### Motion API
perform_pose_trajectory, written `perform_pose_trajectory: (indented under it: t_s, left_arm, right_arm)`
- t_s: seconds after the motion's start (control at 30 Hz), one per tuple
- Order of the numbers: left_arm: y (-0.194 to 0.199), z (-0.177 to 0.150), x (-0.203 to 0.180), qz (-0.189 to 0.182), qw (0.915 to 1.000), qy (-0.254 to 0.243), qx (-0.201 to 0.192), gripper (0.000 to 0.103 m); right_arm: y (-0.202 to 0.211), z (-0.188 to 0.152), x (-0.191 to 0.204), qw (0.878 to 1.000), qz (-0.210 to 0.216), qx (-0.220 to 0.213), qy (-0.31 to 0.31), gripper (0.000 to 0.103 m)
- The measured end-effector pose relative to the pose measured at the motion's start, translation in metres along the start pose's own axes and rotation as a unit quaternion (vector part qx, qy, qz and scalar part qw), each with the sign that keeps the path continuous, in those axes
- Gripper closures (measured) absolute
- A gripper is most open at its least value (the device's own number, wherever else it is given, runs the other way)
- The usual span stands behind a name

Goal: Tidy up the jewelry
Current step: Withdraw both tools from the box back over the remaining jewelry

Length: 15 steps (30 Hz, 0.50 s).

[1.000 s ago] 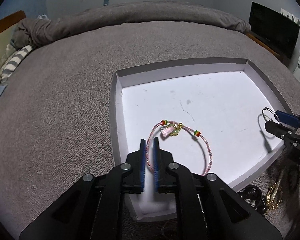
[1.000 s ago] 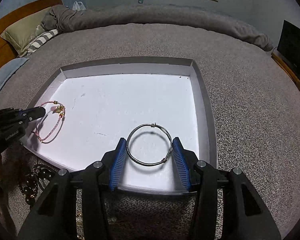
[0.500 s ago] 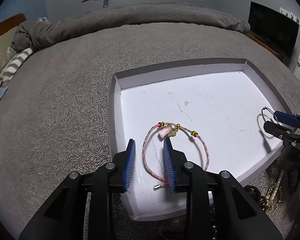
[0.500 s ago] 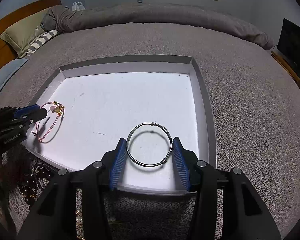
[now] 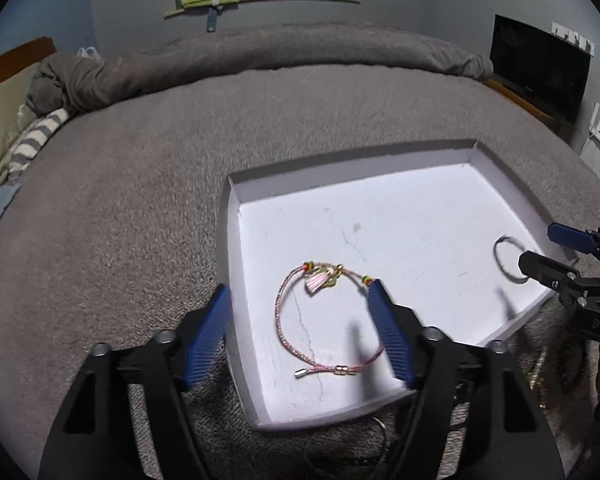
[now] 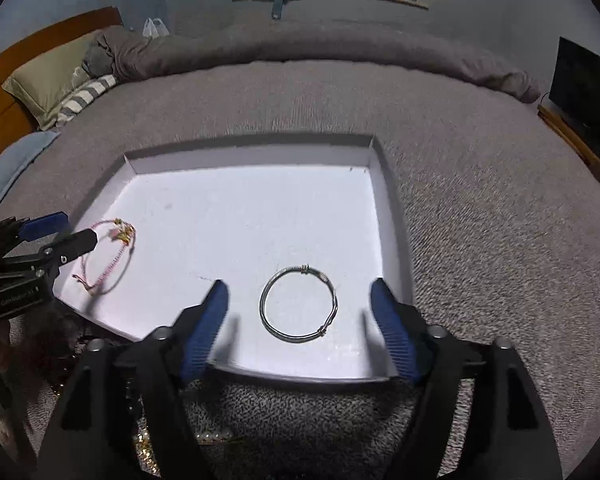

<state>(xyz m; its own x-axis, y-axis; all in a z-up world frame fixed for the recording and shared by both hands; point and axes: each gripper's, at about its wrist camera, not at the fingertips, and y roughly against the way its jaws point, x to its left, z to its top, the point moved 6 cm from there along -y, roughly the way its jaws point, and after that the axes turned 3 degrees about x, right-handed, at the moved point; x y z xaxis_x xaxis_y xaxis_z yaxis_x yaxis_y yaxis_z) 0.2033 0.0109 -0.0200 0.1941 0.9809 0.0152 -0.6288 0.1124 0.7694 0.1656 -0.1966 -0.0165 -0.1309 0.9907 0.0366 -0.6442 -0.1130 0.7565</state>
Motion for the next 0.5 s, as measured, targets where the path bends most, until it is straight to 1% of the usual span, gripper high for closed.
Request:
perform_pose_trajectory:
  t_s: [0.03,0.1,0.13,0.2,0.27,0.33,0.5]
  left_arm:
    - [0.005,0.002,-0.001,0.000,1.0000,0.001,-0.007,0.023]
    - [0.012,0.004,-0.003,0.000,0.9999,0.001,-0.016,0.022]
    - [0.016,0.006,-0.003,0.001,0.9998,0.002,-0.021,0.017]
    - [0.023,0.007,-0.003,0.005,0.9995,0.006,-0.032,0.012]
    - [0.029,0.007,-0.003,0.008,0.9993,0.007,-0.037,0.010]
    - [0.034,0.006,-0.003,0.010,0.9991,0.009,-0.040,0.009]
    - [0.043,-0.005,0.002,0.018,0.9987,0.019,-0.044,0.008]
  right_arm:
    - [0.003,0.001,0.000,1.000,0.002,-0.008,-0.002,0.013]
    - [0.016,0.004,-0.004,0.999,0.002,-0.033,-0.009,0.005]
    - [0.022,0.006,-0.006,0.999,0.001,-0.042,-0.014,0.005]
    - [0.032,0.008,-0.013,0.998,0.000,-0.058,-0.030,0.005]
    - [0.042,0.008,-0.022,0.996,0.006,-0.072,-0.054,0.005]
    - [0.048,0.009,-0.027,0.995,0.008,-0.075,-0.069,0.005]
    - [0.058,0.002,-0.034,0.992,-0.020,-0.087,-0.083,0.005]
